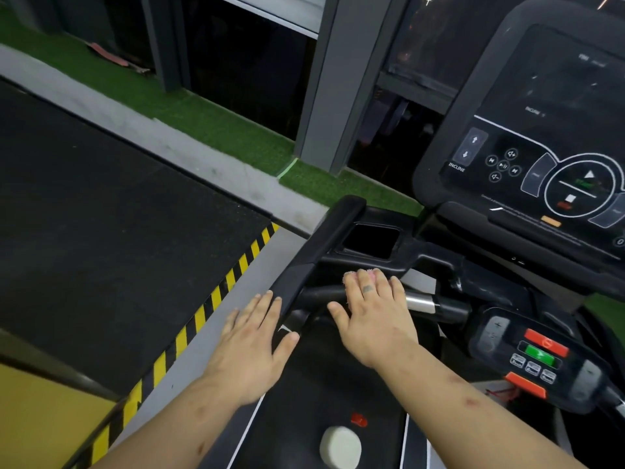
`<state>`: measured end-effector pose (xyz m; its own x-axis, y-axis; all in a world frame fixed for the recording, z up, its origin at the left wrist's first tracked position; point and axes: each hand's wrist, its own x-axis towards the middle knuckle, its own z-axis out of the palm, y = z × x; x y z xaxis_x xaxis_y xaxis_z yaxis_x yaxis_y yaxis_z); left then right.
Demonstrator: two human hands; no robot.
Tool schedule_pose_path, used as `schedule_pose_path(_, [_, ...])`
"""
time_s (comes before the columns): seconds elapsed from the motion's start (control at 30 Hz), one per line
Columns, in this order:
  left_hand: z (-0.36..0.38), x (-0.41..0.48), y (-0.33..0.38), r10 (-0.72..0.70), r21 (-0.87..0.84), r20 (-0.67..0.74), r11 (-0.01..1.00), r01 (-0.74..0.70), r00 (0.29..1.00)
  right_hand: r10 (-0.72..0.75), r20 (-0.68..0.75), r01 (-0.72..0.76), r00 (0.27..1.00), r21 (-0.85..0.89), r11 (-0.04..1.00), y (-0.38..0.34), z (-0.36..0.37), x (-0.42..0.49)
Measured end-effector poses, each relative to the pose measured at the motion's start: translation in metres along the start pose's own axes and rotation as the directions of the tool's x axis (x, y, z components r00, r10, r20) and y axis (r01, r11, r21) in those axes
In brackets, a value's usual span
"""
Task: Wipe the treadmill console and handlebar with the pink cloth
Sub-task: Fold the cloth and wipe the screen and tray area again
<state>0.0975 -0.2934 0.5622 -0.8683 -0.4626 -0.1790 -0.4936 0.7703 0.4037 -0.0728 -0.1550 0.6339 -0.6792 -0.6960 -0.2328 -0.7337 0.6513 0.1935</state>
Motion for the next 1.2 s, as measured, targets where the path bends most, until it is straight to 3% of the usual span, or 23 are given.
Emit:
schedule_pose_path(0.3, [0.009, 0.003, -0.005, -0.011, -0.055, -0.002, 0.998, 0.010, 1.000, -0.138, 0.074, 0.145, 0.988, -0.092, 0.985, -0.061, 0.016, 0.020])
schedule_pose_path(0.47, [0.008, 0.002, -0.005, -0.011, -0.050, 0.020, 0.999, 0.012, 1.000, -0.171, 0.073, 0.178, 0.983, -0.114, 0.977, -0.056, 0.016, 0.019])
schedule_pose_path(0.73, [-0.002, 0.000, -0.002, -0.024, -0.048, 0.044, 0.998, 0.026, 0.999, -0.102, 0.040, 0.104, 0.994, -0.063, 0.993, -0.019, -0.003, -0.006])
schedule_pose_path(0.9, [0.000, -0.002, -0.003, -0.034, -0.046, 0.039, 0.998, 0.036, 0.999, -0.026, 0.067, 0.029, 0.997, -0.038, 0.999, -0.041, 0.002, 0.003])
schedule_pose_path(1.2, [0.001, 0.002, 0.006, -0.019, 0.009, 0.029, 1.000, 0.019, 0.999, -0.072, 0.016, 0.073, 0.997, -0.030, 0.997, -0.022, 0.003, 0.004])
